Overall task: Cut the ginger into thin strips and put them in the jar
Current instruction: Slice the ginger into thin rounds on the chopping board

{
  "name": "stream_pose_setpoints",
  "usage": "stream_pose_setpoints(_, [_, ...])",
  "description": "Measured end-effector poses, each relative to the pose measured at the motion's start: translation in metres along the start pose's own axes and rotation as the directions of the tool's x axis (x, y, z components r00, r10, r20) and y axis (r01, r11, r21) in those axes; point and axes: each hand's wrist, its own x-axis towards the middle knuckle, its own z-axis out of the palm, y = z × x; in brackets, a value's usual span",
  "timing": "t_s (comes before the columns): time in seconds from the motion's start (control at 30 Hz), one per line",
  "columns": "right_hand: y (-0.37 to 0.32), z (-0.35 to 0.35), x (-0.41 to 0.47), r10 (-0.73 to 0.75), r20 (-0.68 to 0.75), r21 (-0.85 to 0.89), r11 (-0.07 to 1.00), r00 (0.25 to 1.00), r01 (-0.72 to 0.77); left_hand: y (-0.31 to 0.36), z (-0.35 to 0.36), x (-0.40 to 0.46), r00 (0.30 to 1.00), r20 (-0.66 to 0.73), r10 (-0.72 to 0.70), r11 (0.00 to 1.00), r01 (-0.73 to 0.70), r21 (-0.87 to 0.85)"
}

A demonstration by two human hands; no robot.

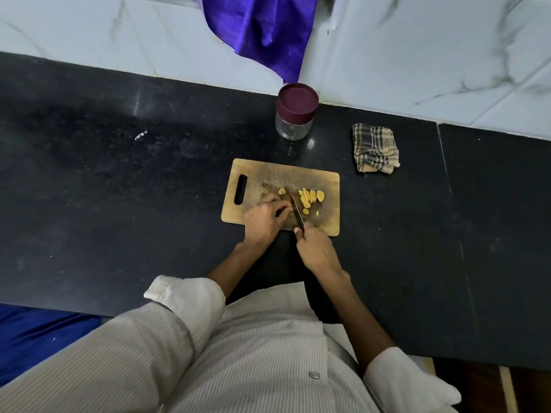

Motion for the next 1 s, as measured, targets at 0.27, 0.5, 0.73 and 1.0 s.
stream_pose_setpoints(0.27, [-0.007,0.003,-0.001,0.049,0.006,-0.098,0.994,0.999,-0.049,0.001,-0.002,0.000,1.000,0.013,0.019,1.000,-0.019,0.025])
stream_pose_setpoints(0.5, [0.003,0.004,-0.014,0.124,0.078,-0.138,0.984,0.989,-0.113,0.001,-0.002,0.000,0.999,0.030,-0.024,0.999,0.023,0.027])
stream_pose_setpoints(0.73, [0.014,-0.011,-0.011,0.139,0.090,0.031,0.989,0.986,-0.142,-0.001,-0.003,0.000,0.998,0.022,-0.067,0.991,0.069,-0.115])
stream_pose_setpoints(1.0, [0.013,-0.023,-0.010,0.150,0.038,0.078,0.985,0.988,-0.152,0.021,-0.001,0.015,0.997,0.081,-0.019,0.989,0.031,-0.142])
